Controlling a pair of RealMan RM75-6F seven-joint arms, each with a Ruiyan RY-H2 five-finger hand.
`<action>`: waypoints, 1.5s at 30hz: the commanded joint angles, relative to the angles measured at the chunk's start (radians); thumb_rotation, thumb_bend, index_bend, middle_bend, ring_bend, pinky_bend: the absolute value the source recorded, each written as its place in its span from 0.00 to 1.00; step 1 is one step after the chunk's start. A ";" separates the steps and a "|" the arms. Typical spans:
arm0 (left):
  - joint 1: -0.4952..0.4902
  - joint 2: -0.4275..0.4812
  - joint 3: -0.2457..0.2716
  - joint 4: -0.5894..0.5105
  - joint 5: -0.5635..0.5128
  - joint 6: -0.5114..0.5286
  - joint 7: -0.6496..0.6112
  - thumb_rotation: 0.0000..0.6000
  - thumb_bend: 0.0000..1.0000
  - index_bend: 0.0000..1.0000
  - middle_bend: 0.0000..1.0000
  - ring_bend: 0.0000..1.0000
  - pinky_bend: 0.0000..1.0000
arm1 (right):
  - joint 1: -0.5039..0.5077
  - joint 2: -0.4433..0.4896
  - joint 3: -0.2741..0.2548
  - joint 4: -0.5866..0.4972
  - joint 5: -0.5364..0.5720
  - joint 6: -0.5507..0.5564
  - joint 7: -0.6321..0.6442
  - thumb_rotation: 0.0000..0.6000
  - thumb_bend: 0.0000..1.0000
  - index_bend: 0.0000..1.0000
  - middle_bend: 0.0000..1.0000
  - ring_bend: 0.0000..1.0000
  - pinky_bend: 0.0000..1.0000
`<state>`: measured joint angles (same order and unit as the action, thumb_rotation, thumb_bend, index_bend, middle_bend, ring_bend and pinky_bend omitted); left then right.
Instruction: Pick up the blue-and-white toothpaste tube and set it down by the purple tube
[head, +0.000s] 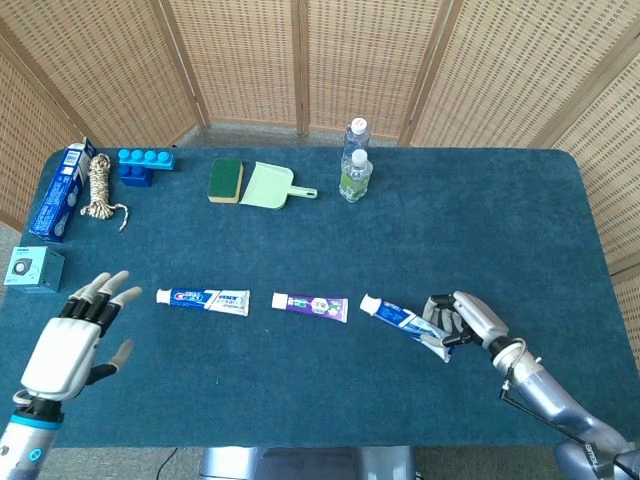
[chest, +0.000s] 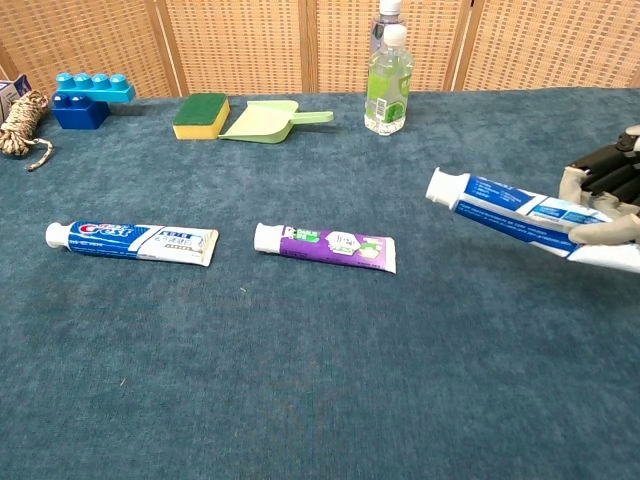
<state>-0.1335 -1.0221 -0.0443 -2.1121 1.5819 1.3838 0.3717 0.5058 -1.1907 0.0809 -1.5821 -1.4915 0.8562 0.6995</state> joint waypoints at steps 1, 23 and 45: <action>-0.056 -0.005 -0.024 -0.001 -0.027 -0.069 -0.019 1.00 0.33 0.20 0.11 0.08 0.16 | -0.003 0.019 -0.012 -0.034 -0.024 0.020 0.027 1.00 0.52 0.97 0.74 0.70 0.84; -0.397 -0.176 -0.161 -0.021 -0.326 -0.390 -0.015 1.00 0.33 0.26 0.09 0.02 0.16 | 0.014 0.044 -0.026 -0.259 -0.009 0.059 -0.082 1.00 0.52 0.97 0.74 0.72 0.87; -0.587 -0.305 -0.195 -0.060 -0.737 -0.359 0.086 1.00 0.33 0.31 0.08 0.01 0.17 | 0.054 -0.035 0.015 -0.292 0.083 0.045 -0.178 1.00 0.52 0.97 0.74 0.74 0.88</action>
<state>-0.7117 -1.3209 -0.2354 -2.1768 0.8544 1.0252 0.4657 0.5578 -1.2246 0.0948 -1.8729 -1.4102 0.9024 0.5241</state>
